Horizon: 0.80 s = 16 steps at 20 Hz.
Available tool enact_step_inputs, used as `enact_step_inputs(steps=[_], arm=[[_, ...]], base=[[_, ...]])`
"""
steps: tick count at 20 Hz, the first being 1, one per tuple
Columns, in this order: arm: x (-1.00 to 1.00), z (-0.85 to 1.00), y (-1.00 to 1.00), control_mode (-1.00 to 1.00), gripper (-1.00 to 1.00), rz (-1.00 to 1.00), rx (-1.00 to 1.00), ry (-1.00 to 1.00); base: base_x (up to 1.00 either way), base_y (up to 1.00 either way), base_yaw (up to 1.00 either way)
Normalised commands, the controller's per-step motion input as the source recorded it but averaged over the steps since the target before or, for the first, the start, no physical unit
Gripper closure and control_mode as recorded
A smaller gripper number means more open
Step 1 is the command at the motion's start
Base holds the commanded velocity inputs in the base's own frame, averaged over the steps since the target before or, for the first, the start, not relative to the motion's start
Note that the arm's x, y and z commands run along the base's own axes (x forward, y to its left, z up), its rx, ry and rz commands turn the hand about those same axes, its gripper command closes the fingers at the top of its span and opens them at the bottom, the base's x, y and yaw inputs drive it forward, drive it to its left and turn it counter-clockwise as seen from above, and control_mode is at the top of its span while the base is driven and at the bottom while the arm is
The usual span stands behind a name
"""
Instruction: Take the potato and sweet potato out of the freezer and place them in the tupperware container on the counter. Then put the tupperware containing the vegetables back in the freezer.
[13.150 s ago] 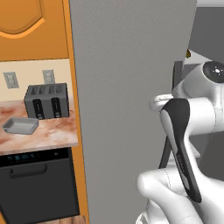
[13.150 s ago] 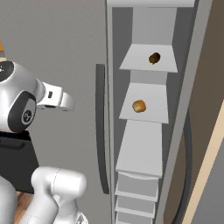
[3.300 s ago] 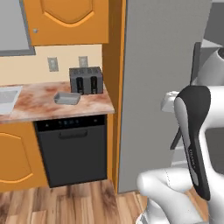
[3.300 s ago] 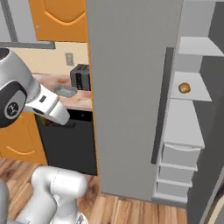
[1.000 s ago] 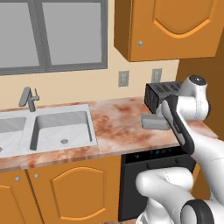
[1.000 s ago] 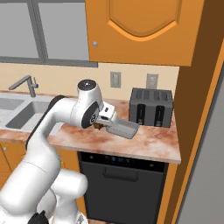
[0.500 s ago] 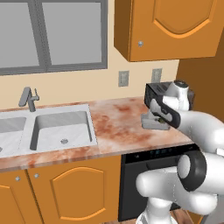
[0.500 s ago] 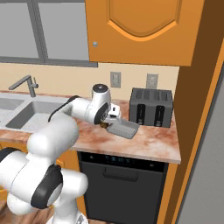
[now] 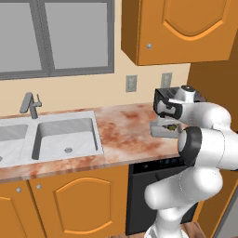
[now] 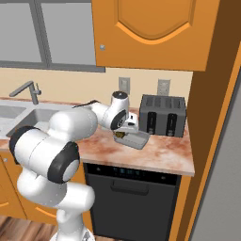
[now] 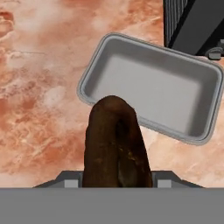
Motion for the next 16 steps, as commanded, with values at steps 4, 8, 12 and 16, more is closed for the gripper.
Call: enact_step_inputs(steps=[4, 8, 12, 16], arm=[[0.47, -0.40, -0.14, -1.00, 1.00, 0.02, 0.00, 0.02], [0.42, -0.29, -0.11, -1.00, 1.00, 0.02, 0.00, 0.00], [0.30, -0.20, -0.09, -1.00, 1.00, 0.01, 0.00, 0.00], [0.27, -0.27, -0.06, -1.00, 1.00, 0.02, 0.00, 0.02]], base=[[0.00, 0.00, 0.00], [0.00, 0.00, 0.00], [0.00, 0.00, 0.00], [0.00, 0.00, 0.00]])
